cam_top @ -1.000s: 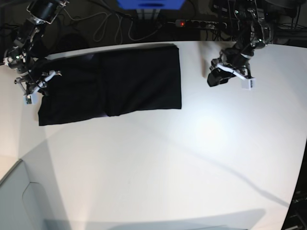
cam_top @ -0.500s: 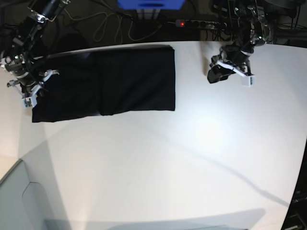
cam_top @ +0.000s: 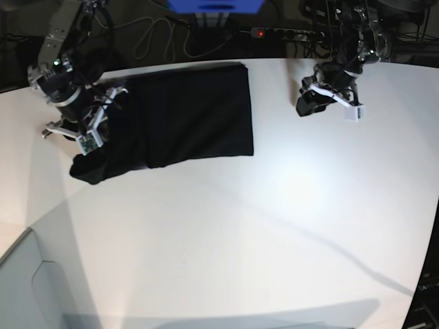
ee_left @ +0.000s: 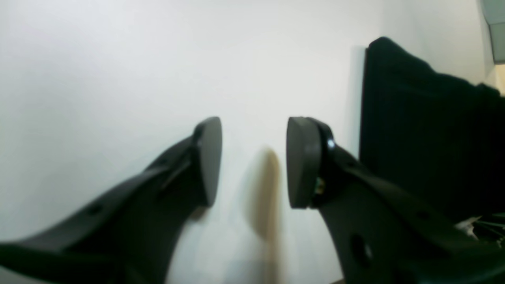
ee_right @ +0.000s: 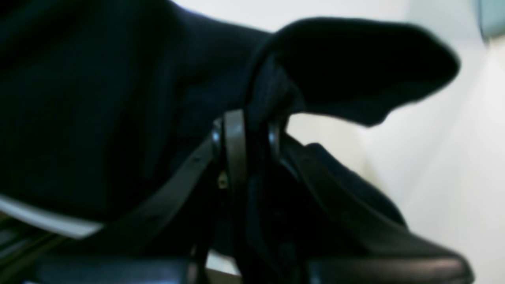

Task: Fold the T-shirt properly
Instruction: 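Lift the strip end with the right gripper and fold it over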

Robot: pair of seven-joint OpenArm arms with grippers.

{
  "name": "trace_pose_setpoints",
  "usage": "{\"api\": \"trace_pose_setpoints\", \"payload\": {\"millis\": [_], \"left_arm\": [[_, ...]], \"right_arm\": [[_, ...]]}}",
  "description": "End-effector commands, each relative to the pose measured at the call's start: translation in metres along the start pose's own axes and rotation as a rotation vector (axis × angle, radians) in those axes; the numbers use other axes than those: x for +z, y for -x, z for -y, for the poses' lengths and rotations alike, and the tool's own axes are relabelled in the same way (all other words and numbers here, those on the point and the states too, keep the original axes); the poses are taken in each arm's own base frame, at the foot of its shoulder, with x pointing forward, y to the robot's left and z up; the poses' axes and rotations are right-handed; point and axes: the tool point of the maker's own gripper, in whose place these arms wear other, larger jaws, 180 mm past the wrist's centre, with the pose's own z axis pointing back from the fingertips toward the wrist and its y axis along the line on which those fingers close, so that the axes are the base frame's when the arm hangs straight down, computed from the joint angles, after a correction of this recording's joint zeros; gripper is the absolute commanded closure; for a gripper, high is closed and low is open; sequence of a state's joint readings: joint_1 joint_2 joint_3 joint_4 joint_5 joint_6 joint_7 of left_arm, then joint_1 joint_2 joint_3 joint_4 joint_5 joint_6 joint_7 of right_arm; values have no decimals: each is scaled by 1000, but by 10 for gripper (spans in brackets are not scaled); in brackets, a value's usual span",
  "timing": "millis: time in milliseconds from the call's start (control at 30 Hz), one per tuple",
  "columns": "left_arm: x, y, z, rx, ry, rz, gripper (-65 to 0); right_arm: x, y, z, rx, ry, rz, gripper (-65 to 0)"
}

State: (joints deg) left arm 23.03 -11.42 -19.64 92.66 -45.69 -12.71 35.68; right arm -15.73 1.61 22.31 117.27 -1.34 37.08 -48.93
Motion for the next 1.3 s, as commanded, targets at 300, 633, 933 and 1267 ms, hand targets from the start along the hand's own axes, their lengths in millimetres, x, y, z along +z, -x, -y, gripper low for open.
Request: {"api": "trace_pose_setpoints", "payload": {"millis": [300,633,933,1267], "left_arm": [[0,-8,8,-6,27,26,-261],[-14,13,38,-16,103,-32,-62],[-24,10,55,5,141,-17,0],[-32,24,59,-100,115,-70,0]], "right_arm": [[-5,-53,-95,141,-265,153,-1],[-1,-74,-143,178,-391,216,-1],[5,-89,-174,224,-476,263,-1],[10,-92,-210,270,-577,279,-1]]}}
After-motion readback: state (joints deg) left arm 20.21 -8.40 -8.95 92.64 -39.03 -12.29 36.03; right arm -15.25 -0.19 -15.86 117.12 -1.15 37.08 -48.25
